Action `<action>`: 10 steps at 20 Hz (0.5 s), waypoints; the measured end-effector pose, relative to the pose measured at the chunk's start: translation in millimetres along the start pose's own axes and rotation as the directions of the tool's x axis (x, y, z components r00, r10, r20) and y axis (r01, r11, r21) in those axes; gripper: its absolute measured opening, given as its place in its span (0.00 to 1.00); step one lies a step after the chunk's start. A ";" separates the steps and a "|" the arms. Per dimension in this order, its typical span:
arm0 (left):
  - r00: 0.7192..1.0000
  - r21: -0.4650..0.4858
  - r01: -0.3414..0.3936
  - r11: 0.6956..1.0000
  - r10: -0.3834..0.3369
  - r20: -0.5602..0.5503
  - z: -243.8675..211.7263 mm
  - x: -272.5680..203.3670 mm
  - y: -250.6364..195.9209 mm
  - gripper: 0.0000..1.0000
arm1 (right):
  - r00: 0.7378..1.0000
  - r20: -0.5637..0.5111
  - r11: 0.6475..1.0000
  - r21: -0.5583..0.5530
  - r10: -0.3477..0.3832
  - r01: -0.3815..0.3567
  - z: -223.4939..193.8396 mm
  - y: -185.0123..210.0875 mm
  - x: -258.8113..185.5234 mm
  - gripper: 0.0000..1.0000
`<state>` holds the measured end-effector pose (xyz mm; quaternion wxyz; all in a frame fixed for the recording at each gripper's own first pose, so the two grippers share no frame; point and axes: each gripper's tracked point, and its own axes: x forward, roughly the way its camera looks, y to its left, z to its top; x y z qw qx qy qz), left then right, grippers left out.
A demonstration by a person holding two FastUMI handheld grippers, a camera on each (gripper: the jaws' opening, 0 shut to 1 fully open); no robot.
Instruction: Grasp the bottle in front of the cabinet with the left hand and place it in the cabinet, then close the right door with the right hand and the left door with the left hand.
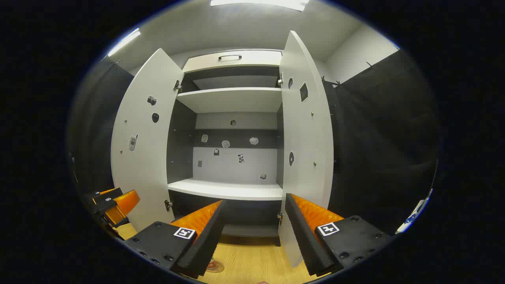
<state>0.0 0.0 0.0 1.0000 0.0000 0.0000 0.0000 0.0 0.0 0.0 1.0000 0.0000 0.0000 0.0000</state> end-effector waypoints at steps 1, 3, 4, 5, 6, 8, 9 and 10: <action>1.000 0.000 0.001 1.000 -0.001 -0.001 -1.0 0.2 -0.3 0.95 | 1.000 -0.001 1.000 0.000 -0.001 0.001 -0.2 0.0 -0.7 0.96; 1.000 -0.002 0.001 1.000 -0.001 -0.001 -0.4 -1.2 -0.1 0.94 | 1.000 -0.002 1.000 0.000 -0.002 0.002 -0.4 -0.4 0.0 0.96; 1.000 -0.002 0.001 1.000 -0.001 -0.001 -0.5 -1.5 -0.1 0.94 | 1.000 -0.002 1.000 0.000 -0.002 0.002 -0.2 -0.1 -0.2 0.96; 1.000 -0.002 0.000 1.000 0.000 -0.001 -0.8 -0.3 0.4 0.94 | 1.000 -0.002 1.000 0.000 -0.002 0.002 -0.6 0.1 0.2 0.96; 1.000 -0.002 0.000 1.000 0.000 0.000 -0.7 0.5 0.7 0.94 | 1.000 -0.002 1.000 0.000 -0.002 0.002 -0.3 0.2 0.4 0.96; 1.000 -0.002 0.000 1.000 0.000 0.000 0.0 1.6 1.2 0.95 | 1.000 -0.002 1.000 -0.001 -0.002 0.002 -1.0 0.2 1.5 0.96; 1.000 -0.002 -0.001 1.000 0.001 0.000 -1.0 1.7 1.4 0.95 | 1.000 -0.002 1.000 -0.001 -0.003 0.003 -0.9 0.0 1.3 0.96; 1.000 -0.002 -0.001 1.000 0.001 0.001 -0.9 2.0 1.5 0.95 | 1.000 -0.002 1.000 -0.001 -0.003 0.003 -1.1 -0.1 1.7 0.96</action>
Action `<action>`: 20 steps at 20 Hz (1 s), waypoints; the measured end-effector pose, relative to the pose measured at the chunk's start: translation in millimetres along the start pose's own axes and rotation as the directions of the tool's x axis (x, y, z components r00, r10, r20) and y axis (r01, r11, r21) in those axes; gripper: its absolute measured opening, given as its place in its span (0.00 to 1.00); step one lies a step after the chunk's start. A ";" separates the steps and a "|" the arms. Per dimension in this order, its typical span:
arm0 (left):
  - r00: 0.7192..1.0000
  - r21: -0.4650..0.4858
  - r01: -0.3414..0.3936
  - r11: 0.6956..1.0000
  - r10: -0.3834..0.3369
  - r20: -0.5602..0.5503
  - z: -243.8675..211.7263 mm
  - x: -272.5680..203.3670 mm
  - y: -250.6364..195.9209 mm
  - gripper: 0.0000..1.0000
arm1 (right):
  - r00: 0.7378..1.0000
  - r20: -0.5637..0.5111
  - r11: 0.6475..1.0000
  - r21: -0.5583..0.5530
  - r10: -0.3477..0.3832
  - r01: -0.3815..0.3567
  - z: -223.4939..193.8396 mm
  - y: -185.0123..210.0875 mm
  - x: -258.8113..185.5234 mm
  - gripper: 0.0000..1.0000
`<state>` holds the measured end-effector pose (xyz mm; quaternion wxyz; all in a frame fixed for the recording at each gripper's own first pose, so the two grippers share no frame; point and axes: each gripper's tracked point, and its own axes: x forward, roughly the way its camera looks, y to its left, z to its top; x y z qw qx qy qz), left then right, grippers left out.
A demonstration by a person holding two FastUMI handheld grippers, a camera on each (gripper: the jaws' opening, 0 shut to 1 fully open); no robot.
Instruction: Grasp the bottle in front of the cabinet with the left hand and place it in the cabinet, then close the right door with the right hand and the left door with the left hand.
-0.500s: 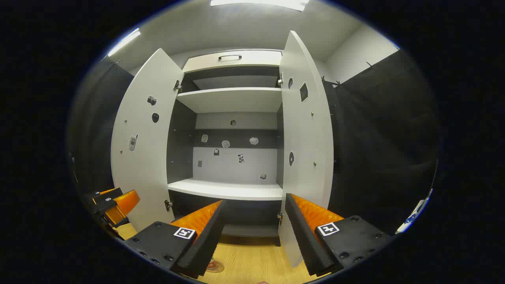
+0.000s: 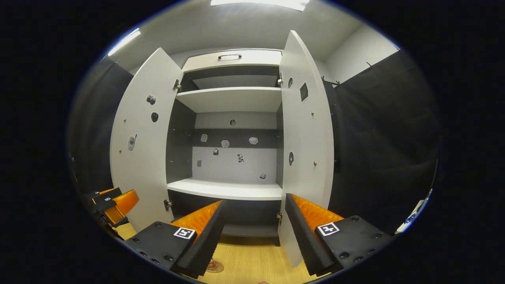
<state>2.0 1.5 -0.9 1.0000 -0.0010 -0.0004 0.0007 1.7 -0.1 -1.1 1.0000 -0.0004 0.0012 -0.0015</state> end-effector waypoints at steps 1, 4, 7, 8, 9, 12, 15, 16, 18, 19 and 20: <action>1.000 -0.001 0.000 1.000 0.000 0.000 -0.7 -0.9 0.3 0.95 | 1.000 0.000 1.000 0.001 0.000 0.000 0.3 -0.2 1.1 0.96; 1.000 -0.002 0.000 1.000 0.000 -0.002 -1.6 0.8 0.0 0.95 | 1.000 -0.002 1.000 0.000 0.001 -0.001 -0.7 0.2 2.4 0.96; 1.000 -0.004 0.001 1.000 -0.001 -0.004 -2.9 2.7 -0.3 0.94 | 1.000 -0.001 1.000 0.001 0.000 0.000 -0.4 -0.3 4.5 0.96; 1.000 -0.006 0.002 1.000 -0.002 -0.006 -2.8 3.4 -0.8 0.94 | 1.000 -0.002 1.000 0.001 -0.001 0.001 -1.1 -0.4 6.0 0.96; 1.000 -0.008 0.003 1.000 -0.003 -0.006 -4.6 3.1 -0.9 0.94 | 1.000 -0.003 1.000 0.001 -0.002 0.002 -1.5 -1.1 6.9 0.96; 0.999 -0.035 0.044 0.998 -0.044 -0.016 -11.5 7.0 -16.4 0.94 | 1.000 0.000 1.000 -0.002 -0.011 0.011 -0.3 -4.4 9.2 0.96; 0.991 -0.041 0.126 0.991 -0.128 -0.044 -29.7 21.4 -45.3 0.94 | 1.000 0.006 1.000 -0.004 -0.024 0.024 1.8 -9.4 8.0 0.96; 0.986 -0.046 0.159 0.986 -0.161 -0.049 -36.6 25.8 -55.4 0.95 | 1.000 0.006 1.000 -0.006 -0.030 0.030 2.0 -11.9 6.7 0.96; 0.971 -0.066 0.224 0.972 -0.228 -0.066 -54.6 31.9 -78.4 0.95 | 0.999 0.002 0.999 -0.014 -0.043 0.043 1.4 -17.6 5.2 0.96; 0.963 -0.084 0.244 0.966 -0.252 -0.095 -71.1 35.8 -88.2 0.95 | 0.999 0.002 0.999 -0.017 -0.051 0.051 2.2 -20.9 3.4 0.96; 0.956 -0.102 0.254 0.962 -0.266 -0.127 -86.6 36.7 -95.9 0.95 | 0.998 0.004 0.998 -0.020 -0.060 0.060 4.0 -23.9 2.1 0.96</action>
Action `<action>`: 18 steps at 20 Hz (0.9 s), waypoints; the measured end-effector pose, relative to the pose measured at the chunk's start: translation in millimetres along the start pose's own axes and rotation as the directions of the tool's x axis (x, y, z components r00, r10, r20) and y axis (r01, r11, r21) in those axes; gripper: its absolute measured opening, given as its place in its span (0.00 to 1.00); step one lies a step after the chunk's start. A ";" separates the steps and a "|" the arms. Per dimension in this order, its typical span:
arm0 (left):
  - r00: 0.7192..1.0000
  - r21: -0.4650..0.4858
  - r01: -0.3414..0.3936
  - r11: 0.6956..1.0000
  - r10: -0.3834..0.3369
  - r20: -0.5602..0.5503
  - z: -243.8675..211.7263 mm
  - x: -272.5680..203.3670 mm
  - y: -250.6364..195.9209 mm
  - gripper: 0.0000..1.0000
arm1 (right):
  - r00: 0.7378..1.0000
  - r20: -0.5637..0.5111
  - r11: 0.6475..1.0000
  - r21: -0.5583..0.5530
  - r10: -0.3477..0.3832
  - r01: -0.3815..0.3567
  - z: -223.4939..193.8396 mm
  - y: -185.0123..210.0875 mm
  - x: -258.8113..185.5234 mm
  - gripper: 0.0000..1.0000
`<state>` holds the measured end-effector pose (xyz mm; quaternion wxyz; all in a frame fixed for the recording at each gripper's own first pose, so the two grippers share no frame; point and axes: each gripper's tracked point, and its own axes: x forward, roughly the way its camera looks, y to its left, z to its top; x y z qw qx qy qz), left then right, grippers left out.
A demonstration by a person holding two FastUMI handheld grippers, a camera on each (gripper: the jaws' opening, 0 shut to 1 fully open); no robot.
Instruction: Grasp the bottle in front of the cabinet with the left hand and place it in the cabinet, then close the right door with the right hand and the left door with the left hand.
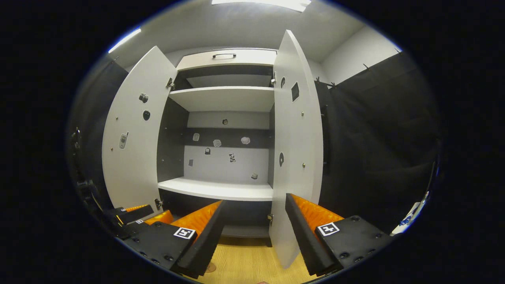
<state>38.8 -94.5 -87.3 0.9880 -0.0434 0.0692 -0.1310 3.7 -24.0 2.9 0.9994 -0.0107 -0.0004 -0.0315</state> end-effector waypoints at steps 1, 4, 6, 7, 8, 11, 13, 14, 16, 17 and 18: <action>1.000 -0.011 0.013 1.000 -0.014 -0.021 -15.3 5.4 -5.3 0.95 | 1.000 0.004 1.000 -0.002 -0.007 0.007 1.7 -2.5 -1.0 0.96; 0.997 0.062 0.029 0.998 -0.024 -0.075 -63.4 16.4 -6.6 0.95 | 1.000 0.009 1.000 -0.010 -0.020 0.020 4.8 -7.9 -1.7 0.96; 0.994 0.105 0.048 0.993 -0.038 -0.101 -90.8 18.2 -10.0 0.95 | 1.000 0.001 0.999 -0.020 -0.026 0.026 2.8 -10.0 -1.1 0.96; 0.992 0.116 0.055 0.992 -0.041 -0.117 -104.1 17.1 -11.9 0.95 | 1.000 -0.005 0.999 -0.023 -0.027 0.027 1.7 -10.6 -0.9 0.96; 0.990 0.124 0.051 0.991 -0.034 -0.135 -116.7 15.7 -11.3 0.95 | 1.000 -0.010 0.999 -0.021 -0.026 0.025 0.4 -10.1 -0.3 0.96; 0.984 0.140 0.037 0.989 -0.012 -0.177 -147.4 12.6 -4.4 0.95 | 1.000 -0.019 1.000 -0.011 -0.019 0.019 -2.2 -7.6 1.4 0.96; 0.980 0.157 0.024 0.987 0.007 -0.197 -164.9 10.6 4.0 0.95 | 1.000 -0.025 1.000 -0.016 -0.018 0.018 -4.1 -6.5 3.0 0.96; 0.977 0.161 0.017 0.987 0.018 -0.213 -174.0 9.5 8.7 0.95 | 0.999 -0.028 1.000 -0.018 -0.016 0.016 -5.0 -5.3 3.5 0.96; 0.971 0.162 0.013 0.987 0.026 -0.236 -187.2 6.8 15.0 0.95 | 0.999 -0.032 1.000 -0.016 -0.011 0.010 -6.2 -2.9 4.2 0.96; 0.968 0.165 0.009 0.986 0.032 -0.248 -193.5 5.5 19.2 0.95 | 0.999 -0.033 1.000 -0.014 -0.009 0.009 -7.0 -2.4 4.6 0.96; 0.964 0.167 0.010 0.986 0.035 -0.262 -198.8 3.3 21.7 0.95 | 0.999 -0.034 1.000 -0.014 -0.009 0.008 -7.0 -1.8 5.0 0.96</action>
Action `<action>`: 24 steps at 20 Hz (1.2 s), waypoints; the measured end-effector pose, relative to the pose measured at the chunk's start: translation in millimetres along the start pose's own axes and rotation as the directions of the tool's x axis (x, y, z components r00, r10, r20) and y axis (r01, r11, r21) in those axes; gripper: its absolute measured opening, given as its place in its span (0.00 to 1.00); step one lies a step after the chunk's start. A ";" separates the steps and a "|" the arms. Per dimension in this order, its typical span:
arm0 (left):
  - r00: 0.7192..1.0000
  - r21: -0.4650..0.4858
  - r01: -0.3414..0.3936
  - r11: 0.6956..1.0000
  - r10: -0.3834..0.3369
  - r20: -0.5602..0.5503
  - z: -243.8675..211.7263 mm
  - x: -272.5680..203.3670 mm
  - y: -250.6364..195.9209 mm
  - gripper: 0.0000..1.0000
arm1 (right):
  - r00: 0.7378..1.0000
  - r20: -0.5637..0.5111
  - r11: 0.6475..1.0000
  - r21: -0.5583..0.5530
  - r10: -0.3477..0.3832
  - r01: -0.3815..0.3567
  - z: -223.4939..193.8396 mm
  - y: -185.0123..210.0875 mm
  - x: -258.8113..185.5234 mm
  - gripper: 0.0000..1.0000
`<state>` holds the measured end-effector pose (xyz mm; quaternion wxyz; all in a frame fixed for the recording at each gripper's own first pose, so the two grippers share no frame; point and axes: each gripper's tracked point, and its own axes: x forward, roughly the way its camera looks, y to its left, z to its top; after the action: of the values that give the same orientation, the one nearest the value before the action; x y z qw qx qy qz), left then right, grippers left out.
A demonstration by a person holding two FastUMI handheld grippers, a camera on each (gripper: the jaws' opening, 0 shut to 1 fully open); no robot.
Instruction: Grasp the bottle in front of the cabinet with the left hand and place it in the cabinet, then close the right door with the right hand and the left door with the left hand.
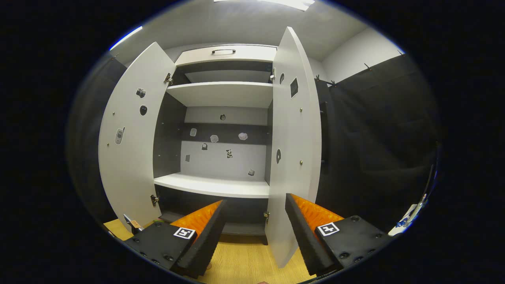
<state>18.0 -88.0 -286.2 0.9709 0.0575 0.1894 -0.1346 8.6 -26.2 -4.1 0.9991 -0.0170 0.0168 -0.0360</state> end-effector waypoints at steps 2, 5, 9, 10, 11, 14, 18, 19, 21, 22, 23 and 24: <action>0.999 -0.003 0.025 1.000 -0.025 -0.027 -11.0 -2.9 -2.1 0.95 | 1.000 -0.003 1.000 -0.001 0.002 -0.002 -1.1 1.0 -0.2 0.96; 0.999 0.022 0.040 0.999 -0.040 -0.009 6.2 -12.3 -2.4 0.74 | 1.000 -0.002 1.000 0.002 0.007 -0.007 -0.8 3.4 -0.2 0.96; 0.997 0.019 0.038 0.999 -0.039 0.073 74.8 -25.2 -2.2 0.73 | 1.000 -0.006 1.000 0.014 0.016 -0.016 -2.3 6.2 -0.9 0.96; 0.995 -0.004 0.039 0.999 -0.038 0.087 93.3 -28.5 -3.2 0.73 | 1.000 -0.006 1.000 0.017 0.018 -0.018 -2.5 7.0 -1.5 0.96; 0.995 -0.022 0.037 0.999 -0.035 0.097 111.7 -31.2 -2.5 0.73 | 1.000 -0.006 1.000 0.019 0.019 -0.019 -2.2 7.1 -2.1 0.96; 0.993 -0.049 0.028 0.998 -0.022 0.118 172.5 -33.0 0.1 0.73 | 1.000 -0.004 1.000 0.021 0.015 -0.015 -3.2 5.9 -5.2 0.96; 0.989 -0.054 0.028 0.998 -0.020 0.143 252.7 -21.9 4.6 0.72 | 1.000 0.002 1.000 0.021 0.001 -0.001 -0.5 0.1 -12.4 0.96; 0.988 -0.047 0.033 0.998 -0.025 0.154 270.8 -14.1 4.4 0.73 | 1.000 0.007 1.000 0.019 -0.008 0.008 1.0 -3.3 -14.9 0.96; 0.988 -0.046 0.040 0.998 -0.032 0.154 301.9 7.7 3.5 0.72 | 0.999 0.016 0.999 0.024 -0.028 0.028 4.2 -10.3 -20.1 0.96; 0.987 -0.051 0.050 0.997 -0.042 0.155 317.4 21.7 1.2 0.73 | 0.999 0.021 0.999 0.031 -0.039 0.038 6.2 -14.7 -22.1 0.96; 0.988 -0.055 0.059 0.997 -0.050 0.149 331.5 37.4 -0.7 0.72 | 0.998 0.027 0.998 0.038 -0.050 0.049 8.7 -19.3 -25.2 0.96; 0.988 -0.049 0.066 0.997 -0.058 0.146 345.5 52.2 -1.5 0.72 | 0.997 0.035 0.997 0.043 -0.065 0.063 12.4 -25.8 -27.8 0.96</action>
<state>185.8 -158.1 12.2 0.9786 0.0154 0.1238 -0.1634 -20.5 -49.5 10.1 0.9977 0.0025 -0.0027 -0.0679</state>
